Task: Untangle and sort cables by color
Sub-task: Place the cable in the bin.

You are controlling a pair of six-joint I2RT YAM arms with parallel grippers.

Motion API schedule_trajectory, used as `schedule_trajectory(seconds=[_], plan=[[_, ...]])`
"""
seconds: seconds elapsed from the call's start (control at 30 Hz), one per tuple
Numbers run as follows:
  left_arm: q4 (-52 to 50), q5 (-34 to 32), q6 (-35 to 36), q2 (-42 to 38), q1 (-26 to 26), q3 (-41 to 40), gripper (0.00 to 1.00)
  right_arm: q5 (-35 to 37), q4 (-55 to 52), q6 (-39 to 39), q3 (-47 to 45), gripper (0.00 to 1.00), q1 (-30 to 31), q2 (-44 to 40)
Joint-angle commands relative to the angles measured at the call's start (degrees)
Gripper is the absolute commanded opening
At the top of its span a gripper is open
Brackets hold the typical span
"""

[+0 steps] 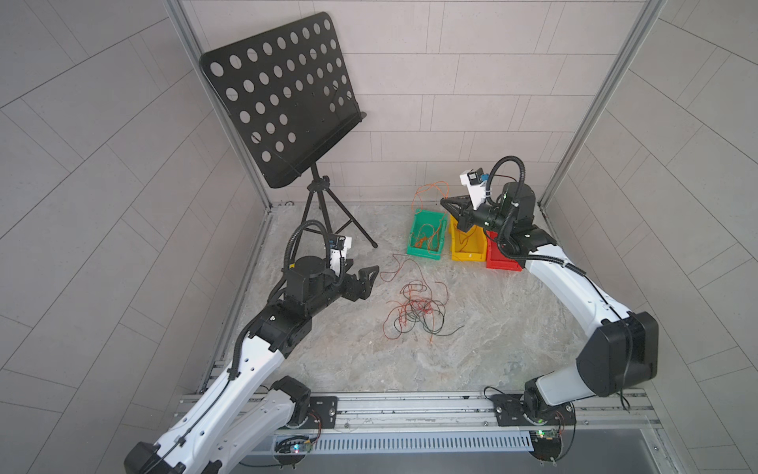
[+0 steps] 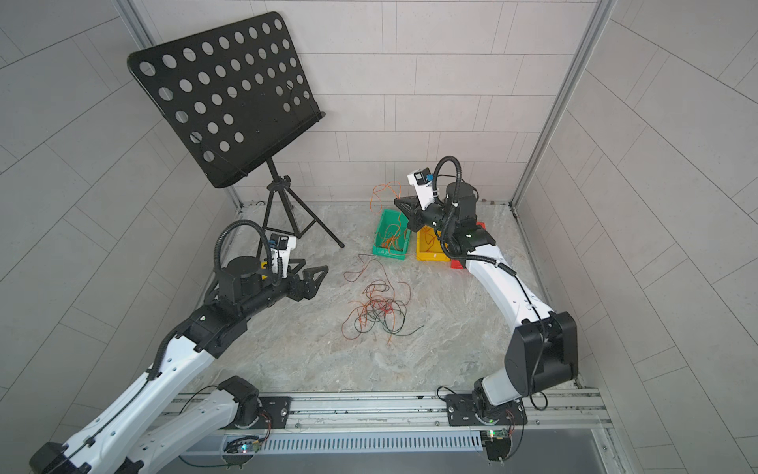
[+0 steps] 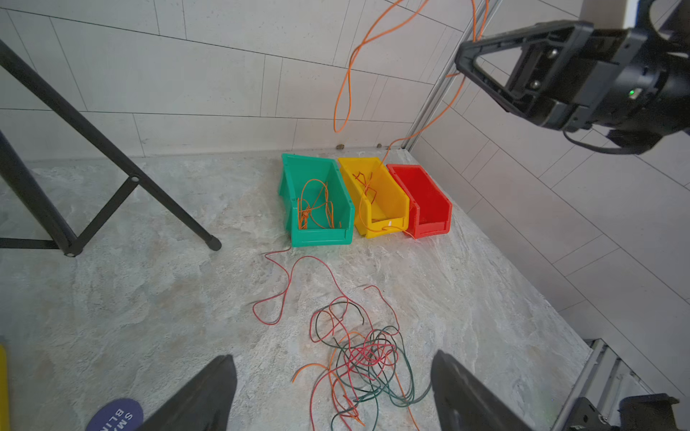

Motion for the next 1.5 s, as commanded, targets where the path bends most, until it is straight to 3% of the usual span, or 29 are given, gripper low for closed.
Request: schedule_trajectory(seconds=[0.0, 0.2, 0.53, 1.2, 1.47], plan=[[1.39, -2.53, 3.07, -1.78, 0.22, -0.29, 0.89, -3.58, 10.95, 4.1, 3.81, 0.0, -0.48, 4.8], [1.39, -2.81, 4.31, -0.94, 0.19, -0.29, 0.9, -7.7, 15.97, 10.84, 14.08, 0.0, -0.49, 16.98], [1.27, -3.28, 5.6, -0.34, 0.23, -0.2, 0.91, -9.11, 21.42, 19.96, 24.45, 0.0, -0.4, 28.64], [1.28, -3.19, 5.84, 1.03, 0.38, -0.29, 0.91, -6.92, 33.09, 24.59, 7.76, 0.0, -6.89, 23.6], [1.29, -3.37, 5.76, 1.52, 0.4, -0.29, 0.91, -7.97, 27.41, 20.21, 5.27, 0.0, -6.67, 22.46]])
